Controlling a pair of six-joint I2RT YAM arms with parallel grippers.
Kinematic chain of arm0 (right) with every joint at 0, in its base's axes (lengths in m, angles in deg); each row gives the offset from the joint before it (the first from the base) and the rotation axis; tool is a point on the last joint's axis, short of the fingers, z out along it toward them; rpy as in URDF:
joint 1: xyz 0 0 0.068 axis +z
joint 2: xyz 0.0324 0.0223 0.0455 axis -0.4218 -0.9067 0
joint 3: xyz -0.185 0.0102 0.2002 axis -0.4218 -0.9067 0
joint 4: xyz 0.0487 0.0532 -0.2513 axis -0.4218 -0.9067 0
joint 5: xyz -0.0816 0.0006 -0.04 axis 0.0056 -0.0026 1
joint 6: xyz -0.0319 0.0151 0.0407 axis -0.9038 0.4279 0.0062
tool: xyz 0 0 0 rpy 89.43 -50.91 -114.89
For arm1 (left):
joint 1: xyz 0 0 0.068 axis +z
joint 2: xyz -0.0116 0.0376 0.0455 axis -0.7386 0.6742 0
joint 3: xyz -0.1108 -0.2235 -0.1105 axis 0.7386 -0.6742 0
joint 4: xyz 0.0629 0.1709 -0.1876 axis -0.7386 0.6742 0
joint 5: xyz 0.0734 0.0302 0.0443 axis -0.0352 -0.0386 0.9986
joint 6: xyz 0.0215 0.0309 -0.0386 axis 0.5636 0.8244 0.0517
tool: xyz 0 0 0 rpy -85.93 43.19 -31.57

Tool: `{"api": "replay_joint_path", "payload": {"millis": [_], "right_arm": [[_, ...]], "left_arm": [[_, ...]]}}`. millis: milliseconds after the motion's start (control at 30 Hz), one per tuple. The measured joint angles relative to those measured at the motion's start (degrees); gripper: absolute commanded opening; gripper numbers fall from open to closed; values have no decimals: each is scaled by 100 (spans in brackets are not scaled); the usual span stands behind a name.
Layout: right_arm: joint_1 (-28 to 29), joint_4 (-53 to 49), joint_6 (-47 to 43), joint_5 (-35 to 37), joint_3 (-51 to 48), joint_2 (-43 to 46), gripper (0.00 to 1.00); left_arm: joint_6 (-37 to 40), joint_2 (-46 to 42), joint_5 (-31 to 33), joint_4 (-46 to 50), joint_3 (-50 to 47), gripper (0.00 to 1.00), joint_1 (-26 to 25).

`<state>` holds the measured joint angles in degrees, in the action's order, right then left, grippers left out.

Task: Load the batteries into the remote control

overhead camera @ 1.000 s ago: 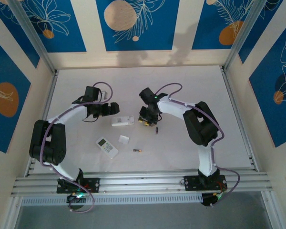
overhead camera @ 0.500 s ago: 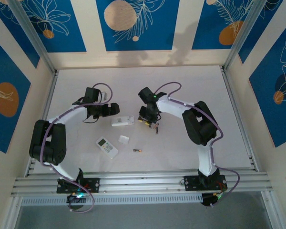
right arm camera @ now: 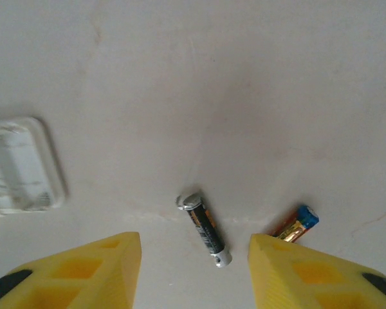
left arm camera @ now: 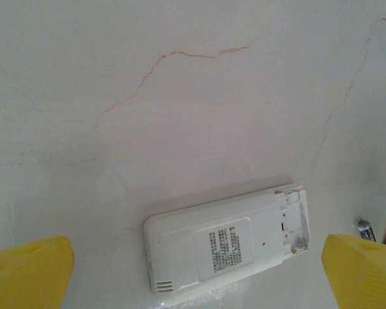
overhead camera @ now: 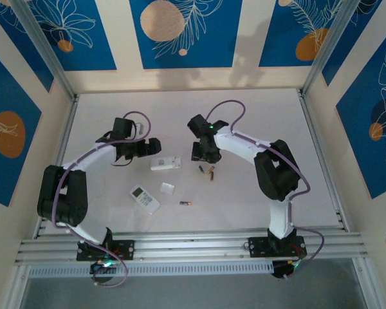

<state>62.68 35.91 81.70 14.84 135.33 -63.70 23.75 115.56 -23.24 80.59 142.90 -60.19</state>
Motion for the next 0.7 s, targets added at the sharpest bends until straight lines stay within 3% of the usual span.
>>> {"api": "replay_joint_path", "payload": {"millis": [300, 567, 700], "right_arm": [[57, -55, -551, -28, 245, -616, 33], [79, -48, -695, -94, 256, -678, 27], [92, -68, -765, -92, 256, -730, 19]], "left_arm": [[-59, 7, -129, 7, -4, 100, 0], [-175, 348, -326, 15, -4, 89, -52], [-232, 575, -343, 39, 2, 84, -153]]}}
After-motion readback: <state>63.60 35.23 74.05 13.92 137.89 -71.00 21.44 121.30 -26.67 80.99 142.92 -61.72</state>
